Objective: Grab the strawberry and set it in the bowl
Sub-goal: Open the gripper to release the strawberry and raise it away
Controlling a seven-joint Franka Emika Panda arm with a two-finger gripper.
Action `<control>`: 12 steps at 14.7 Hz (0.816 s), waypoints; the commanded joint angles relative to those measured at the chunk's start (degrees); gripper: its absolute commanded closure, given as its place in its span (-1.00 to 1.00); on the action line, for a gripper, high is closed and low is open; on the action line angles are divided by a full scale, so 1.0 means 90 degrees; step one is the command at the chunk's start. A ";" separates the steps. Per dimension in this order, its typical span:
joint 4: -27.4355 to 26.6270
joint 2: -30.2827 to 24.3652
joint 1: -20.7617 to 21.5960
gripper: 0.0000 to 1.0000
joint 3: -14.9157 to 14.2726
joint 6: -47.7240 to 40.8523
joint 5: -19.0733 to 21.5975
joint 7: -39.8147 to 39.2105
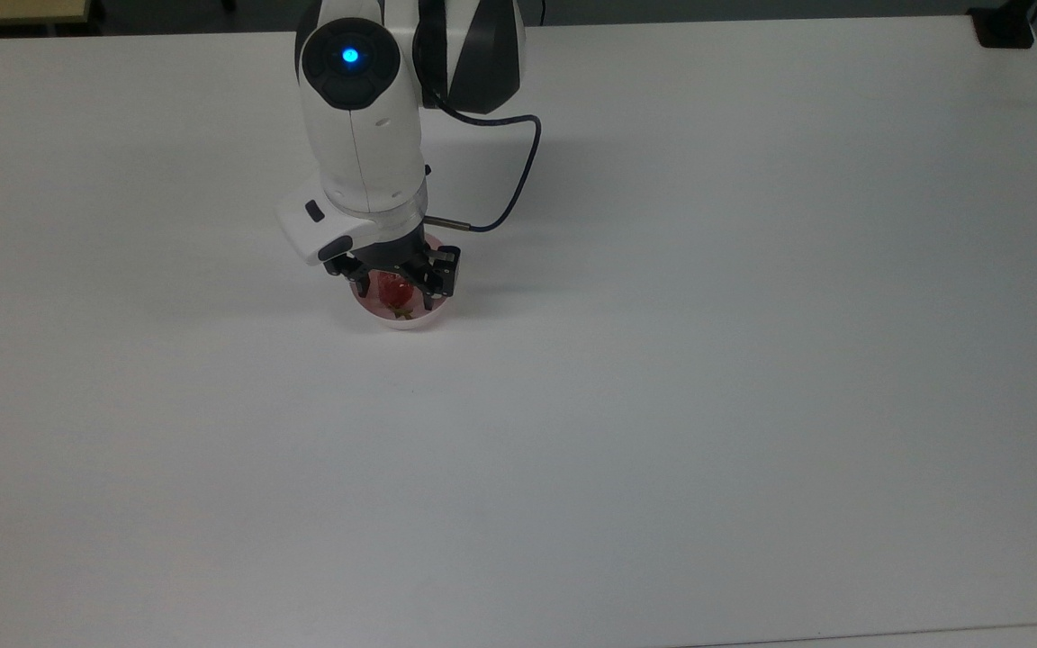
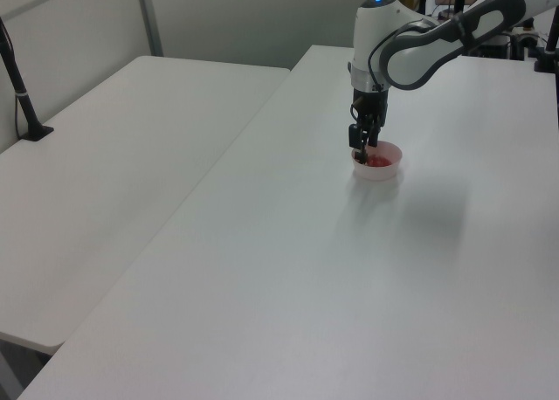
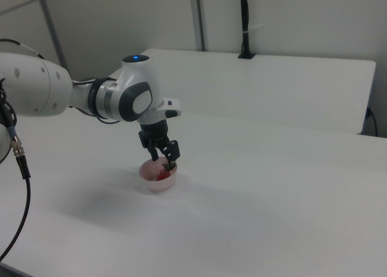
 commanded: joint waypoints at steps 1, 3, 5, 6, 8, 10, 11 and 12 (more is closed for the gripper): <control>0.0055 -0.0354 0.0012 -0.93 -0.0045 -0.0148 0.0104 0.0502; 0.0123 -0.0657 0.0012 -1.00 -0.0045 -0.0586 0.0084 0.0747; 0.0395 -0.0892 0.0012 -1.00 -0.0035 -0.1297 0.0084 0.0747; 0.0551 -0.0990 0.0012 -1.00 -0.0035 -0.1668 0.0084 0.0757; 0.0573 -0.1418 0.0090 -1.00 -0.0035 -0.2227 0.0046 0.0757; 0.0563 -0.1799 0.0071 -1.00 -0.0045 -0.2685 0.0074 0.0796; 0.0563 -0.1985 0.0071 -1.00 -0.0054 -0.2901 0.0084 0.0825; 0.0563 -0.2161 0.0061 -1.00 -0.0074 -0.3067 0.0084 0.0825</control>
